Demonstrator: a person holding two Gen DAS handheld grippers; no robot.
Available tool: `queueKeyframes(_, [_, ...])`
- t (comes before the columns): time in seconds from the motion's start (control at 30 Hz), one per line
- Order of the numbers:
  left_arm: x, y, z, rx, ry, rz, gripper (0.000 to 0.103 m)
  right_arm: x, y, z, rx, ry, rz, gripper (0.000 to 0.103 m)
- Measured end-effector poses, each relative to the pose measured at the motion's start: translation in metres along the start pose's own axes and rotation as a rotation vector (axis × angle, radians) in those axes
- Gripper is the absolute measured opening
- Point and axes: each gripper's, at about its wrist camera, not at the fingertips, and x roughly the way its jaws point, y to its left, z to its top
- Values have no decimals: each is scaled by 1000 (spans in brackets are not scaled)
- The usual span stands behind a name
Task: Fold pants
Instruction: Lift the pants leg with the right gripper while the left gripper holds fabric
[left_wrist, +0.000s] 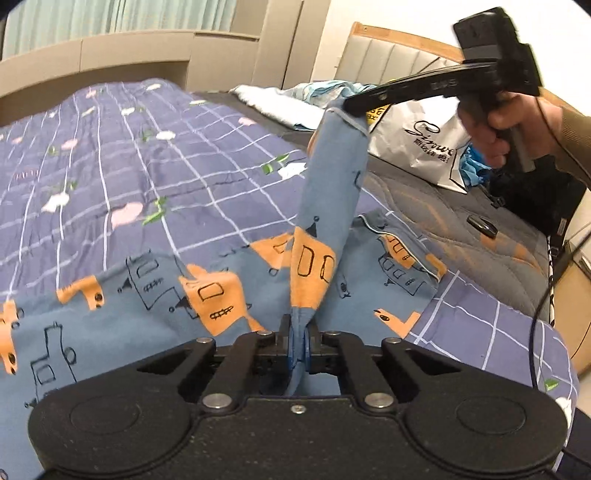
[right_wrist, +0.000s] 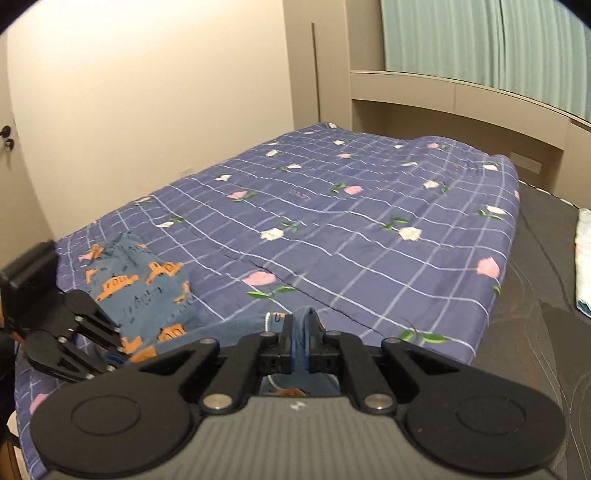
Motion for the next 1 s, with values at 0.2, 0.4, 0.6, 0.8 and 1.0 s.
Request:
queueKeyframes(0.2, [-10, -21, -1, 133, -24, 36, 4, -9, 3, 5, -6, -57, 13, 4])
queueKeyframes(0.4, [11, -38, -21, 238, 77, 57, 5, -22, 8, -44, -14, 74, -11, 5])
queueKeyframes(0.6, [10, -43, -31, 261, 97, 59, 9, -25, 19, -128, 81, 200, -2, 5])
queueKeyframes(0.8, [11, -47, -32, 282, 100, 68, 13, -26, 23, -159, 158, 255, -10, 9])
queueKeyframes(1.0, [10, -49, -34, 289, 102, 63, 15, -52, 8, -145, 307, 126, 31, 31])
